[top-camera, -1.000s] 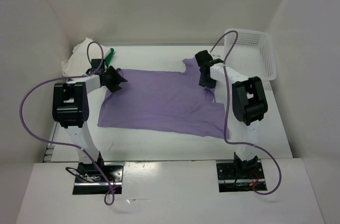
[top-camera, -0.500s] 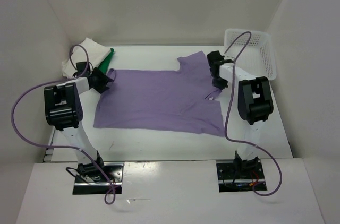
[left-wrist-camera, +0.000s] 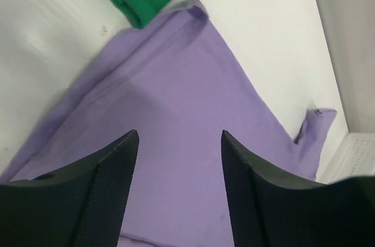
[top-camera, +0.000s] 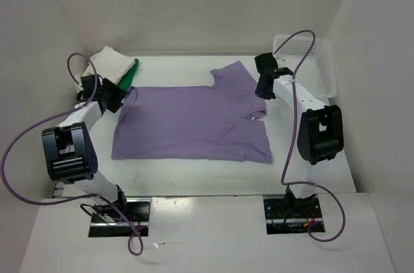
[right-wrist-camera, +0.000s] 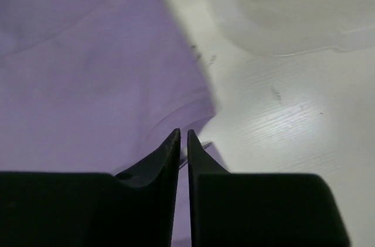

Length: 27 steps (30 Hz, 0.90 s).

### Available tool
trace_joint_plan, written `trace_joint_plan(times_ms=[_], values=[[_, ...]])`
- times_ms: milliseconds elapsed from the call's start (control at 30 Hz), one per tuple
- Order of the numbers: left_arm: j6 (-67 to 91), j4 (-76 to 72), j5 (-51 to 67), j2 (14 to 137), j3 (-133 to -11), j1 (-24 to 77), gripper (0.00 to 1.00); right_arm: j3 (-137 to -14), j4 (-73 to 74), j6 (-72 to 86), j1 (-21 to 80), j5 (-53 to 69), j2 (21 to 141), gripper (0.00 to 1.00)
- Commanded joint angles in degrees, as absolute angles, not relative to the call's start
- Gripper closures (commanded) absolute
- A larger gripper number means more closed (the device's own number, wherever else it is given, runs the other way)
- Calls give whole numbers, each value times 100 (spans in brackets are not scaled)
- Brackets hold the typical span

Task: Fold and stack the t-shirts
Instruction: Fold the flattened tshirt in 1/3 of the way

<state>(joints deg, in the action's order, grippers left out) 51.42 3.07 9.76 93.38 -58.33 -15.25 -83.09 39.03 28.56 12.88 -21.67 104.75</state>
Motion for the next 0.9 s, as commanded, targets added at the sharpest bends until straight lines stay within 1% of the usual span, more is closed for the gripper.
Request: trace_joint_plan(times_ms=[0, 33, 67, 133, 267, 367, 400, 467, 633, 700, 767, 867], values=[[5221, 211, 1326, 9281, -5810, -1232, 35, -8385, 3894, 2804, 1423, -1329, 10362, 89], [5221, 211, 1492, 9281, -5810, -1126, 35, -8298, 3746, 2804, 1424, -1092, 10362, 89], [5221, 211, 1546, 9281, -5757, -864, 35, -8166, 3675, 2804, 1563, -1029, 10362, 89], [5159, 342, 1547, 9281, -5757, -643, 35, -8165, 3674, 2734, 1643, -967, 10546, 88], [5159, 343, 1451, 9333, -5625, -492, 35, -8034, 3674, 2681, 1696, -721, 10846, 88], [4958, 343, 1232, 9570, -5625, -615, 35, -7779, 3595, 2847, 1618, -1063, 11021, 88], [4853, 395, 1230, 9798, -5729, -676, 35, -7717, 3595, 2917, 1504, -1159, 11021, 90], [4773, 396, 1126, 10010, -5958, -843, 35, -7515, 3542, 2979, 1381, -1283, 11021, 91], [4720, 448, 914, 10590, -6380, -1203, 35, -7155, 3620, 2979, 1021, -1766, 10645, 91], [4781, 448, 914, 10591, -6381, -1265, 35, -6980, 3683, 2927, 915, -1915, 10486, 91], [4833, 353, 966, 10443, -6250, -1266, 35, -6917, 3683, 2927, 835, -1812, 10074, 91], [5045, 133, 1160, 10109, -5688, -1126, 37, -6978, 3683, 2927, 1010, -1539, 9459, 78]])
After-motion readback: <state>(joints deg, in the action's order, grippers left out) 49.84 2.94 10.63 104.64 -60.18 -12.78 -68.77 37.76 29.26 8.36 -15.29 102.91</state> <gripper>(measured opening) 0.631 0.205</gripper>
